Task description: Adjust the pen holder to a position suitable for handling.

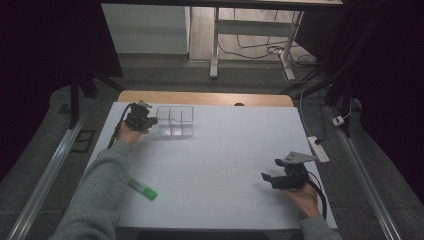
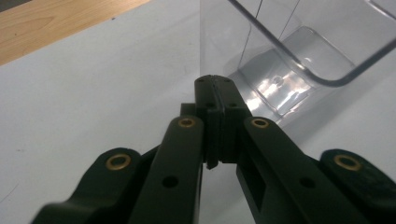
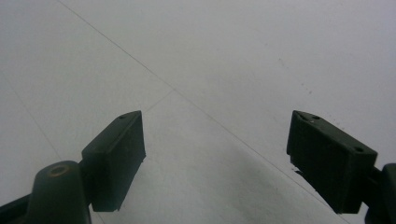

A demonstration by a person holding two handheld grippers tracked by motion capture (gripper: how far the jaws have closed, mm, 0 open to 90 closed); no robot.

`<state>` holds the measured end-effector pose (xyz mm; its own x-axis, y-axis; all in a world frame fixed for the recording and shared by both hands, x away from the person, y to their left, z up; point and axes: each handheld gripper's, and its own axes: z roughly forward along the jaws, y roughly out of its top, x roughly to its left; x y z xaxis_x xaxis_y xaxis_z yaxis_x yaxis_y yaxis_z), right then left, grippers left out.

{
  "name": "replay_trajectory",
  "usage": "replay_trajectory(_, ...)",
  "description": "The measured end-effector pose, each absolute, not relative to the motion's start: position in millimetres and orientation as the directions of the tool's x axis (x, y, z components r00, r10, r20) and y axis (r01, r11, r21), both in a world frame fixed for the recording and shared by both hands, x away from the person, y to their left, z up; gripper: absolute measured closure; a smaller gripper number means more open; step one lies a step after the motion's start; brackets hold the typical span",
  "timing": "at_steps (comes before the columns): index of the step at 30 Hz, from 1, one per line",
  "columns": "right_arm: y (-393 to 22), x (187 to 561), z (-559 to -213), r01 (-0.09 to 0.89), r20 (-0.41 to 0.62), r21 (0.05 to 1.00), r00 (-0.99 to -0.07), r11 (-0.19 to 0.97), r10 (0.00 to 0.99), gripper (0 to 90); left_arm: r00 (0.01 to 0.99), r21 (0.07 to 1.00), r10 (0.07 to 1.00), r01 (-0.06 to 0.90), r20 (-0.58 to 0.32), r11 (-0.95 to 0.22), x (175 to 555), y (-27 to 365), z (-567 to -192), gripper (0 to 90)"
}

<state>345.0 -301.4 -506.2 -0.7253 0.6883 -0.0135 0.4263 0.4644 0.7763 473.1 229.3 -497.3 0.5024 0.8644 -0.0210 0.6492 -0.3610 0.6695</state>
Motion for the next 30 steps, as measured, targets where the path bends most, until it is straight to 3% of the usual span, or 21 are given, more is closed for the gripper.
replay_trajectory(30,-302,345,-506,0.426,-0.013,0.774,-0.728,0.468,0.685,18.7,0.558,0.678,0.829,0.618,-0.021,-0.399,478,194,-494,88.7)
